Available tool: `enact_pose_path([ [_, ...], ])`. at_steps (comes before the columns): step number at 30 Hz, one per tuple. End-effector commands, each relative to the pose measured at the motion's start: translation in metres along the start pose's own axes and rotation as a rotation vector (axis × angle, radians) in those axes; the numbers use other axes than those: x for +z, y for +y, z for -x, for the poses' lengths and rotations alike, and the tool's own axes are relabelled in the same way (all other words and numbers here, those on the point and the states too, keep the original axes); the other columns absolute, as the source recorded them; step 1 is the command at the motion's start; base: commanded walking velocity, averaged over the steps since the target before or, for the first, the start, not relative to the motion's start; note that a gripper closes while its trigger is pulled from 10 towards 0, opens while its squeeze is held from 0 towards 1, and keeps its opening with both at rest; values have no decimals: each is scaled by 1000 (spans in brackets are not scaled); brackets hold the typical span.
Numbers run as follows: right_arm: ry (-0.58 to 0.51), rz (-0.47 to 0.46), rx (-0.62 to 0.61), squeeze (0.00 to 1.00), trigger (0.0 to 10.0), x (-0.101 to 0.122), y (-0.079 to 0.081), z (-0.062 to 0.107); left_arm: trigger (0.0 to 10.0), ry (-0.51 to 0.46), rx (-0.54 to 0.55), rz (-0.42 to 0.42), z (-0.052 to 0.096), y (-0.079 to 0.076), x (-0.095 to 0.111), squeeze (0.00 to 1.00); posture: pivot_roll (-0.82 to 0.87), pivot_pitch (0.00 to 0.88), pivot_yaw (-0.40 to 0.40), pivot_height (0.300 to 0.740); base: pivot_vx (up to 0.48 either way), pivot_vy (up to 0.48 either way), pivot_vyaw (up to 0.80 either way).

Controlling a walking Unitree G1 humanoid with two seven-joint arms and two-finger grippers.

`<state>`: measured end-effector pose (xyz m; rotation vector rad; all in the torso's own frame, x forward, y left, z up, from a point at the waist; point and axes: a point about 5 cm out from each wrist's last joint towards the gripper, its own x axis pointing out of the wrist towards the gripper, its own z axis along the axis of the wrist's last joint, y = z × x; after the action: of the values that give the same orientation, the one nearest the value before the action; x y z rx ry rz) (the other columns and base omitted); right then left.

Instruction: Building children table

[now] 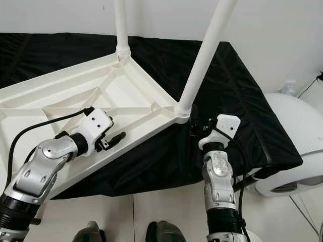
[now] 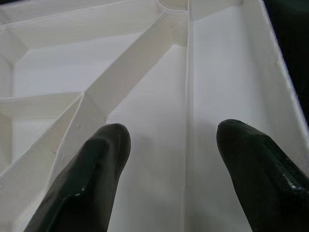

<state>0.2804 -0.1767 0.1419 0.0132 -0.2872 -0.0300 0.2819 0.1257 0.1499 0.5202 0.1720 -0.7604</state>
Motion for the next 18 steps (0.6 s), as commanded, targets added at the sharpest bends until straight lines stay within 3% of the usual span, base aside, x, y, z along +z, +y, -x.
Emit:
enact_pose_path([
  [1, 14, 5, 11, 0, 10000, 1, 2, 3, 10000, 64, -14, 14, -1, 1, -11, 0, 33, 54, -65, 740, 0, 0, 0],
  [7, 13, 4, 23, 0, 10000, 3, 5, 4, 10000, 123, -6, 29, 1, 5, -20, 0, 32, 57, -62, 740, 0, 0, 0],
  [11, 17, 6, 43, 0, 10000, 4, 10, 9, 10000, 204, -9, 39, 10, 11, -29, 0, 32, 60, -58, 740, 0, 0, 0],
  [18, 31, 9, 57, 0, 10000, 2, 12, 14, 10000, 230, -30, 42, 17, 13, -29, 0, 34, 65, -58, 740, 0, 0, 0],
])
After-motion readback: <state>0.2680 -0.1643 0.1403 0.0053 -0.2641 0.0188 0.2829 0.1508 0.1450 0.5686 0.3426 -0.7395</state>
